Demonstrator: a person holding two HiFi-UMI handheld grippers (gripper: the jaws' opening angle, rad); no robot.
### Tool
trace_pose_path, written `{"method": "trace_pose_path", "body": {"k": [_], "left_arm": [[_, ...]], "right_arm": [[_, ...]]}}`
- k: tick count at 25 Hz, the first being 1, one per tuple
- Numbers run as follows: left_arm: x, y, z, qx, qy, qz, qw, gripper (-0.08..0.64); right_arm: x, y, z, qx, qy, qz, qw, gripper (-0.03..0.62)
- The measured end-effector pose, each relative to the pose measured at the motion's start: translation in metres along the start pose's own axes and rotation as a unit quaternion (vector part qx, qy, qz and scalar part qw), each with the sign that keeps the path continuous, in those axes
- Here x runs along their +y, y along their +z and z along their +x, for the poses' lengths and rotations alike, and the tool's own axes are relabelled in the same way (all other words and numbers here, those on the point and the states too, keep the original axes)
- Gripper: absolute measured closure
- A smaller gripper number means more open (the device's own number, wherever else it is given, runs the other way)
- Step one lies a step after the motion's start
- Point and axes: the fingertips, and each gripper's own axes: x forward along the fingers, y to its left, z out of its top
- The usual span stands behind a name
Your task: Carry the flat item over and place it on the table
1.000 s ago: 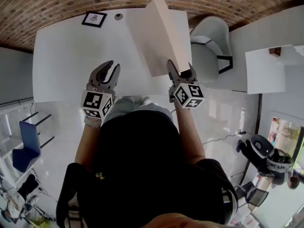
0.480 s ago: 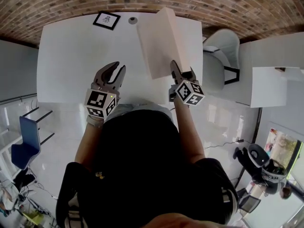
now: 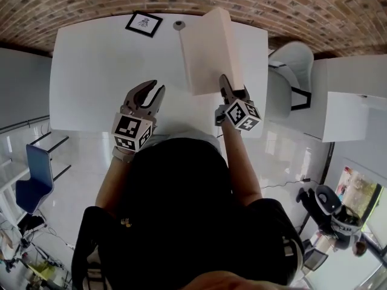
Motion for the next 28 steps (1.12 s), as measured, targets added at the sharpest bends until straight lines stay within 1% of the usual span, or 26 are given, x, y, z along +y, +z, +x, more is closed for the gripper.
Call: {"method": "trace_pose_path", "body": {"k": [2,8,12,19,23,28], "left_arm": [[0.003,-0.002,0.0,0.003,-0.002,0.0,1.0,0.46],[0.012,-0.007,0.004,0.015,-0.004,-0.002,0.9999,0.46],[0.012,-0.009,0.007,0.02,-0.009,-0.003,0.9998,0.46],[0.003,-0.016,0.012,0.033,-0.019,-0.001,0.9993,0.46],[-0.003,-0.02,0.013,0.042,-0.024,0.003,0.9988,0.46],[-0.011,-0.026,0.013,0.051,-0.028,0.007,0.9983,0.46]], "right_arm": [[-0.001,-0.004,0.003,0.0,-0.001,0.002,1.0,0.296],[-0.012,-0.01,0.011,-0.01,-0.008,0.029,1.0,0.282],[-0.03,-0.017,0.01,-0.009,-0.026,0.033,0.999,0.248],[-0.072,-0.037,0.006,-0.011,-0.049,0.075,0.996,0.212],[-0.089,-0.049,0.004,-0.015,-0.051,0.1,0.994,0.204],[-0.106,-0.068,0.002,-0.008,-0.064,0.126,0.99,0.192]]}}
